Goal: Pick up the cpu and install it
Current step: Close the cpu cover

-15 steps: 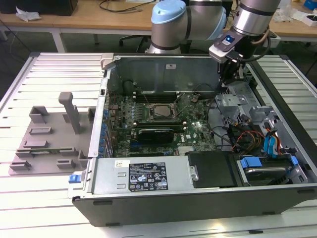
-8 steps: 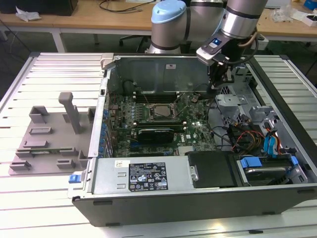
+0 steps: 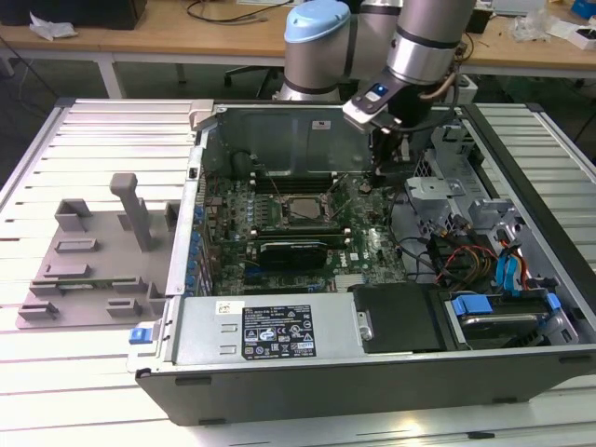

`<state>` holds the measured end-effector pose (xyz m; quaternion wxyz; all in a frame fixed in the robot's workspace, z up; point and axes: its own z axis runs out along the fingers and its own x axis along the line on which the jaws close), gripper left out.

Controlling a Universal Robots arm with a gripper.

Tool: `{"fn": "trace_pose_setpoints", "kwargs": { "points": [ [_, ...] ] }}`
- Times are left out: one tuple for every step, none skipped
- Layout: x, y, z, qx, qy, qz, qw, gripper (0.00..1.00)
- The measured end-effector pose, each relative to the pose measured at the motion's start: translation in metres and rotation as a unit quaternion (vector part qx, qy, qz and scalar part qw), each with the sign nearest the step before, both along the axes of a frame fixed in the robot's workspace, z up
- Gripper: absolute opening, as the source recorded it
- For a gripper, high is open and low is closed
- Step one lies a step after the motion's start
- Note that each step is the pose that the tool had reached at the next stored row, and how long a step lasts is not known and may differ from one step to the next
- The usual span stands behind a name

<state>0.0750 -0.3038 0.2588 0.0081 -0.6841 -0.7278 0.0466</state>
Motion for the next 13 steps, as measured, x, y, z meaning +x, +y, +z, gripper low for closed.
{"fn": "trace_pose_setpoints", "kwargs": {
  "points": [
    [-0.0072, 0.0, -0.0019, 0.0, 0.0, 0.0, 1.0, 0.11],
    [-0.0108, 0.0, -0.0025, 0.0, 0.0, 0.0, 1.0, 0.11],
    [-0.0146, 0.0, -0.0027, 0.0, 0.0, 0.0, 1.0, 0.11],
    [-0.0188, 0.0, -0.0028, -0.0001, 0.0, 0.0, 1.0, 0.11],
    [-0.0223, 0.0, -0.0027, -0.0001, -0.0002, 0.0, 1.0, 0.11],
    [-0.0251, 0.0, -0.0028, 0.0, -0.0003, 0.0, 1.0, 0.11],
    [-0.0266, 0.0, -0.0028, 0.0, -0.0003, 0.0, 1.0, 0.11],
    [-0.0293, -0.0001, -0.0027, -0.0001, -0.0004, 0.0, 1.0, 0.11],
    [-0.0324, 0.0, -0.0028, 0.0, -0.0004, 0.0, 1.0, 0.11],
    [-0.0347, 0.0, -0.0028, 0.0, -0.0004, 0.0, 1.0, 0.11],
    [-0.0369, 0.0, -0.0028, 0.0, -0.0004, 0.0, 1.0, 0.11],
    [-0.0376, -0.0001, -0.0028, 0.0, -0.0004, 0.0, 1.0, 0.11],
    [-0.0376, -0.0001, -0.0028, 0.0, -0.0004, 0.0, 1.0, 0.11]
  ]
}}
